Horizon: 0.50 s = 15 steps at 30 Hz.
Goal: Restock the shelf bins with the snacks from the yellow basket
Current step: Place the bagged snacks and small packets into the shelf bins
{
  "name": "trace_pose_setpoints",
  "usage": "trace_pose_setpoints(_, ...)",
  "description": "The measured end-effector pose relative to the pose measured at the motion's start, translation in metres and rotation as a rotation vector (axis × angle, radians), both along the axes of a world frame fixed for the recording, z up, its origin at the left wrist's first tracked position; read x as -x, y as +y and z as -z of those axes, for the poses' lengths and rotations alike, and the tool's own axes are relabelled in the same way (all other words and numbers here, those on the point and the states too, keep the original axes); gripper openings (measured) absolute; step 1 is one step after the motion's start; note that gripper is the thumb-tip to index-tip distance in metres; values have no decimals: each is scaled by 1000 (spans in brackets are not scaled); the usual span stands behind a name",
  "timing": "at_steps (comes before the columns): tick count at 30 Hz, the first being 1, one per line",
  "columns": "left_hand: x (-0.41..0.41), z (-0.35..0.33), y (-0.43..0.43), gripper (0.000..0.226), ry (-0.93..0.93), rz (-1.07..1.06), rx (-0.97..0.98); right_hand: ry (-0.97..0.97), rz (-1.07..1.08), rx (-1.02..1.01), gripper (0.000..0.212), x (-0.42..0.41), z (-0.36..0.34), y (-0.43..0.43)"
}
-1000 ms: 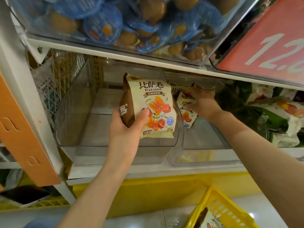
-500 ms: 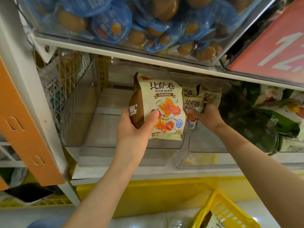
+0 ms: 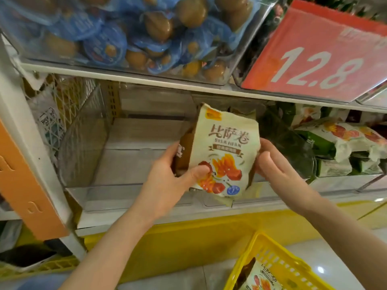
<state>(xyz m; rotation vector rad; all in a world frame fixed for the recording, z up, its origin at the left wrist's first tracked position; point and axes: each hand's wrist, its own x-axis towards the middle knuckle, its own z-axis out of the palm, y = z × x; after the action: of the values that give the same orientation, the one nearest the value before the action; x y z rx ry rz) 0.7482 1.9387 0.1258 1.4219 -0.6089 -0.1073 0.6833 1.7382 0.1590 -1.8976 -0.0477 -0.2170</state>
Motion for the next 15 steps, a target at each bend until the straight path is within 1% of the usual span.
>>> trace_pose_setpoints(2, 9, 4, -9, 47, -17, 113, -56, 49, 10, -16, 63, 16, -1, 0)
trace_pose_setpoints(7, 18, 9, -34, 48, -91, 252, -229, 101, 195, -18, 63, 30, -3, -22)
trace_pose_setpoints(9, 9, 6, -40, 42, -245, 173, -336, 74, 264, -33, 58, 29, -9, -37)
trace_pose_setpoints(11, -11, 5, -43, 41, -503, -18, -472, 20, 362, -35, 43, 22, -14, -53)
trace_pose_setpoints(13, -30, 2, -43, 38, -680, -129, -595, -28, 509, -31, 32, 7, -13, -71)
trace_pose_setpoints(14, -38, 3, -43, 36, -738, -135, -639, -38, 601, -25, 35, -2, -11, -80)
trace_pose_setpoints(15, -44, 5, -44, 34, -799, -131, -668, -42, 683, -2, 43, -13, -8, -87)
